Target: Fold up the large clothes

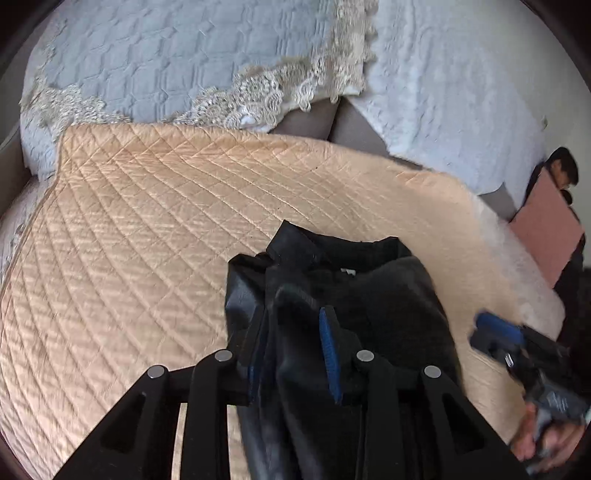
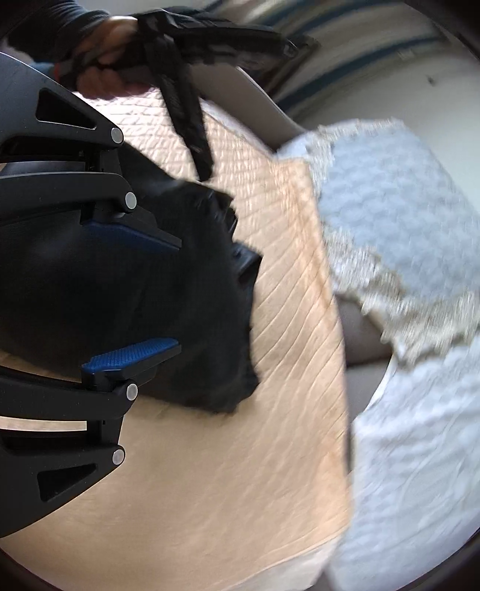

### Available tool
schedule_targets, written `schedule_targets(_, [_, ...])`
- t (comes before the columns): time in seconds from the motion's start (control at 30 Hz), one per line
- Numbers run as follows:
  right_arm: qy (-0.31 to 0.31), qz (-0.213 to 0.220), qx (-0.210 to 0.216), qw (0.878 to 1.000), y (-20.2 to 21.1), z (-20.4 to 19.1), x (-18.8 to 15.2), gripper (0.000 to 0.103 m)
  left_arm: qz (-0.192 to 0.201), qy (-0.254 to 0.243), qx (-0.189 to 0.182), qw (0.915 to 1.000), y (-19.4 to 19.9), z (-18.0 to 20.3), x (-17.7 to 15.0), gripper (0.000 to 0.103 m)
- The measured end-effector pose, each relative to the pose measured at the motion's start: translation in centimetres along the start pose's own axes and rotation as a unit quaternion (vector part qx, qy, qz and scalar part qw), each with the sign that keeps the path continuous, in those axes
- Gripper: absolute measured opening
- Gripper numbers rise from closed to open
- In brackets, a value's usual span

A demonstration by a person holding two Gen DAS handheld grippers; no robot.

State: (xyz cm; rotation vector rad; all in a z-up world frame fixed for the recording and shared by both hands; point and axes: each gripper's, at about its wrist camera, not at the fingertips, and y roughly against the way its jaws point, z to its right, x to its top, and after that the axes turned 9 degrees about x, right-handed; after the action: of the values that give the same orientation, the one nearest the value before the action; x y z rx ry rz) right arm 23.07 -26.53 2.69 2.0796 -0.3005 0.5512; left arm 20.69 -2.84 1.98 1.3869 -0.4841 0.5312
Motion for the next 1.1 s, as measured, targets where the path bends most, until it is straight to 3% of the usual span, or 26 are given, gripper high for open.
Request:
schedule_targets(0.07, [0.040, -0.019, 0.014, 0.999, -1.3, -1.1, 1.3, 0.049, 0.003, 0.003, -0.009, 0.9999, 2.0, -0.8, -2.1, 0.042])
schedule_targets(0.23, [0.137, -0.081, 0.053, 0.986, -6.3, -5.1, 3.0, 0.049, -0.023, 0.004, -0.035, 0.9991, 4.0, -0.9, -6.9, 0.044])
schedule_targets(0.33, [0.178, -0.122, 0.040, 0.976, -9.8, -6.7, 2.7, 0.049, -0.029, 0.007, -0.021, 0.9993, 3.6, -0.9, -8.8, 0.044])
schedule_targets(0.4, [0.207, -0.143, 0.004, 0.968, -12.5, -7.1, 2.2, 0.049, -0.038, 0.024, -0.021, 0.9988, 2.8, -1.4, -9.6, 0.044])
schedule_targets(0.6, [0.174, -0.156, 0.006, 0.972, -16.5, -5.5, 2.4, 0.049, -0.024, 0.051, -0.013, 0.9983, 2.2, -2.2, -10.5, 0.045])
schedule_targets(0.87, [0.176, -0.160, 0.000, 0.971, -16.4, -5.8, 2.9, 0.050, 0.009, 0.039, -0.004, 0.9992, 1.8, -2.0, -11.0, 0.047])
schedule_targets(1.03, [0.145, -0.094, 0.001, 0.985, -10.3, -6.1, 3.3, 0.050, 0.010, 0.032, 0.000, 0.9994, 2.2, -2.0, -11.4, 0.048])
schedule_targets(1.07, [0.142, -0.088, -0.013, 0.986, -9.3, -5.8, 2.9, 0.047, 0.010, 0.034, 0.000, 0.9994, 2.2, -2.0, -11.4, 0.048])
schedule_targets(1.1, [0.136, -0.091, -0.022, 0.986, -9.1, -5.5, 2.7, 0.035, 0.010, 0.035, 0.000, 0.9993, 2.2, -2.0, -11.5, 0.048])
